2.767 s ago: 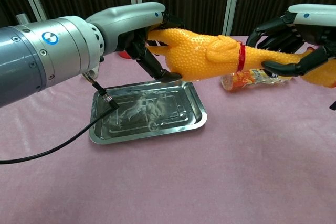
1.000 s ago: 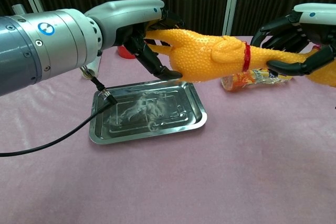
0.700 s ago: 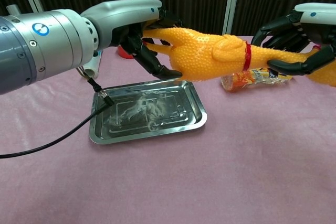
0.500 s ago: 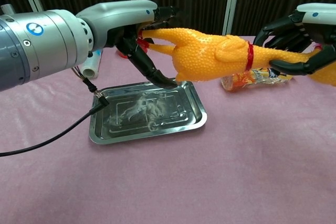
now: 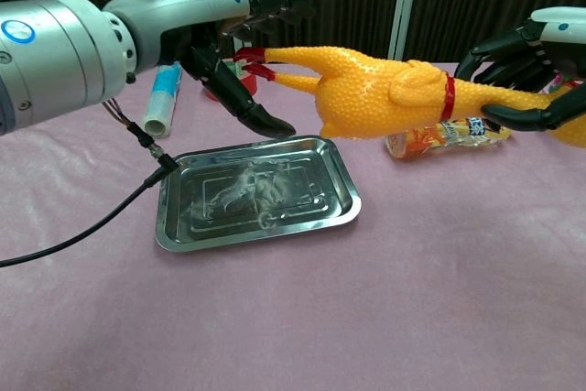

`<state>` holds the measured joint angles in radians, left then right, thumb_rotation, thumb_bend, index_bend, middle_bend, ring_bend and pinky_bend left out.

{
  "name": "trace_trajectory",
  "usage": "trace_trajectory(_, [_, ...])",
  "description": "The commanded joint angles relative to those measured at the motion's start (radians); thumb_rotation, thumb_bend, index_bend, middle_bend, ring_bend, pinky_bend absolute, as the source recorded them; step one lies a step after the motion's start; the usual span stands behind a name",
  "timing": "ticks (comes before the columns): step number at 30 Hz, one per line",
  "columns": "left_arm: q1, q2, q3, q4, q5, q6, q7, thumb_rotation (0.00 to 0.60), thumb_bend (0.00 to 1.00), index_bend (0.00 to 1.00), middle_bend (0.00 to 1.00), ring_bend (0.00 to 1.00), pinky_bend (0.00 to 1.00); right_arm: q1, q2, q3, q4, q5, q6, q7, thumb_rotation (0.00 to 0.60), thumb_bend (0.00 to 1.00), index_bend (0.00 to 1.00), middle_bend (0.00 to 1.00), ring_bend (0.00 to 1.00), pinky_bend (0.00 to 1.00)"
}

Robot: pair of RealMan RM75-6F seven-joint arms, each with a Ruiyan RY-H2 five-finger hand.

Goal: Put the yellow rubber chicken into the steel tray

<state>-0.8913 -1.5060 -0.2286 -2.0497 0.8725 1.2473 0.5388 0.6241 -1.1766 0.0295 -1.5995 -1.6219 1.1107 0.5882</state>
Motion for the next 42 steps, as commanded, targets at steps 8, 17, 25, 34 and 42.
trace_trajectory(8, [0.152, 0.161, 0.078, -0.088, 0.23, 0.117, -0.122, 0.6, 0.03, 0.0, 0.0, 0.0, 0.05, 0.014, -0.027, 0.006, 0.074, -0.002, -0.011, 0.084, 0.6, 0.84, 0.98, 0.69, 0.64, 0.8])
trace_trajectory(17, [0.29, 0.303, 0.184, -0.111, 0.427, 0.2, -0.216, 0.6, 0.03, 0.0, 0.0, 0.0, 0.05, 0.094, -0.1, 0.025, 0.144, -0.02, -0.09, 0.122, 0.6, 0.84, 0.98, 0.69, 0.64, 0.8])
trace_trajectory(25, [0.376, 0.375, 0.234, -0.094, 0.486, 0.227, -0.304, 0.6, 0.03, 0.0, 0.0, 0.0, 0.05, 0.18, -0.194, 0.054, 0.2, -0.001, -0.189, 0.084, 0.6, 0.84, 0.98, 0.69, 0.64, 0.8])
trace_trajectory(34, [0.419, 0.392, 0.224, -0.055, 0.48, 0.224, -0.38, 0.6, 0.03, 0.0, 0.0, 0.0, 0.05, 0.265, -0.286, 0.094, 0.247, 0.05, -0.293, 0.026, 0.6, 0.84, 0.98, 0.69, 0.64, 0.8])
trace_trajectory(42, [0.429, 0.386, 0.209, -0.022, 0.448, 0.184, -0.407, 0.6, 0.03, 0.0, 0.0, 0.0, 0.05, 0.323, -0.362, 0.129, 0.312, 0.115, -0.373, -0.018, 0.6, 0.84, 0.98, 0.69, 0.64, 0.8])
